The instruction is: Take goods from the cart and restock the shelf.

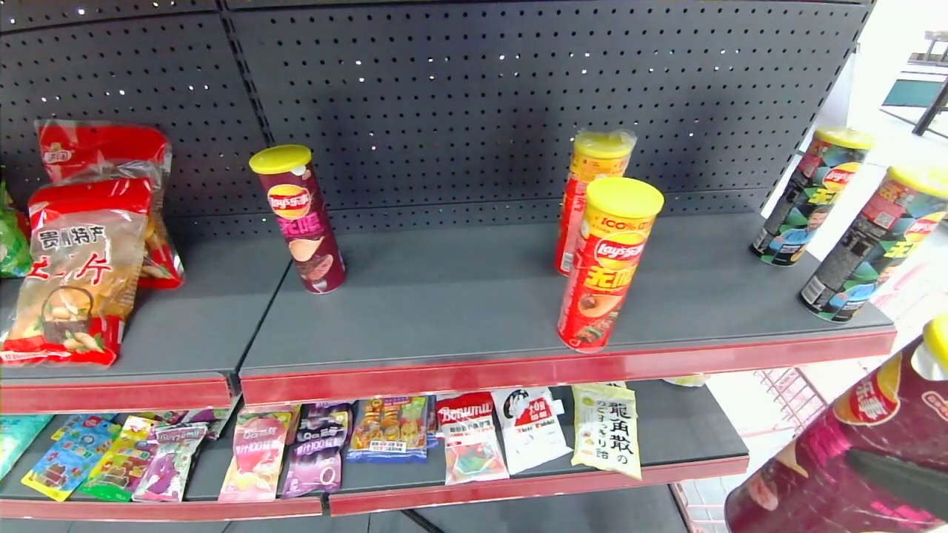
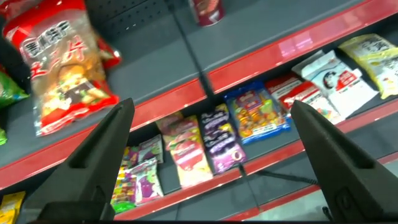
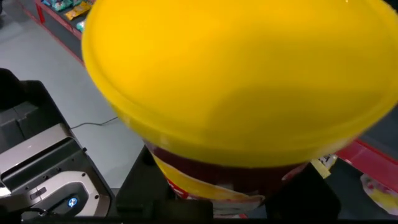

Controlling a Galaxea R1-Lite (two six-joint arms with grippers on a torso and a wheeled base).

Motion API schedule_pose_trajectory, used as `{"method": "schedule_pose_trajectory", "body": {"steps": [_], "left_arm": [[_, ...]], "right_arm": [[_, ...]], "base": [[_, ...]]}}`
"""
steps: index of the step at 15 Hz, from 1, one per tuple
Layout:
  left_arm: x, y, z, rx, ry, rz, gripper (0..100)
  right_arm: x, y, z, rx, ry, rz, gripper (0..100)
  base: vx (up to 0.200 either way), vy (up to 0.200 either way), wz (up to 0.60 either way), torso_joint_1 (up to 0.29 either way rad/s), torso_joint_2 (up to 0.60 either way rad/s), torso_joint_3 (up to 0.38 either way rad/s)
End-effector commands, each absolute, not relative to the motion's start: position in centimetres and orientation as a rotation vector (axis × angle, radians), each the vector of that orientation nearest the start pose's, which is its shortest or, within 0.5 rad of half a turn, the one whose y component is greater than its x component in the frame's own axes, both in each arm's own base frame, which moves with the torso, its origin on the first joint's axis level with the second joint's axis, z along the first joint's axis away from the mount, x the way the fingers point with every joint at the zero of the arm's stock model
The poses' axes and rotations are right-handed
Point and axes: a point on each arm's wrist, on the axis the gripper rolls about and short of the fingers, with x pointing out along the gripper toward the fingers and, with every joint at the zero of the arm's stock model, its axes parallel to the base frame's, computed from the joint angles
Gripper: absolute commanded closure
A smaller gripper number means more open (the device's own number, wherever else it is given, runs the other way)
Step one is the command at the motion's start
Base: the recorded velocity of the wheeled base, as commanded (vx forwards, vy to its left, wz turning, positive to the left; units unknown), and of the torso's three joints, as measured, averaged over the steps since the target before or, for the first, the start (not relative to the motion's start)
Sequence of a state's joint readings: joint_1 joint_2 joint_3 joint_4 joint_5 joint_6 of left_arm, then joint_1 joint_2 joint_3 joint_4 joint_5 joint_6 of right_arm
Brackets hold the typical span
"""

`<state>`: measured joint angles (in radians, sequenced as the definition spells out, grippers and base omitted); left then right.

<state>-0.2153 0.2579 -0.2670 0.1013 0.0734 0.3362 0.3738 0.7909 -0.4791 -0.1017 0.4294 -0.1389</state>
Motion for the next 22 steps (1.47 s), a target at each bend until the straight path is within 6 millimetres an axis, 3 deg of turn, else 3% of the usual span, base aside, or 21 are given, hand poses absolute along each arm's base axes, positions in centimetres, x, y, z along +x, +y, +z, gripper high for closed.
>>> {"method": "schedule_pose_trajectory", "body": {"steps": [1, 15, 22], "left_arm": [[-1.34, 0.46, 14.41, 0.348, 0.067, -0.155, 0], [-1.35, 0.46, 14.28, 0.352, 0.068, -0.155, 0], [-1.54, 0.51, 14.12, 0.400, 0.056, -0.151, 0]], "right_arm": [[6.84, 3.69, 20.99, -0.125, 0.163, 0.815, 100], [6.77, 3.67, 20.40, -0.126, 0.181, 0.815, 100], [6.62, 3.60, 20.35, -0.127, 0.178, 0.814, 100]], "base": [[0.000, 0.200, 0.00, 0.002, 0.00, 0.007], [0.000, 0.200, 0.00, 0.003, 0.00, 0.002], [0.000, 0.000, 0.00, 0.000, 0.00, 0.000]]}}
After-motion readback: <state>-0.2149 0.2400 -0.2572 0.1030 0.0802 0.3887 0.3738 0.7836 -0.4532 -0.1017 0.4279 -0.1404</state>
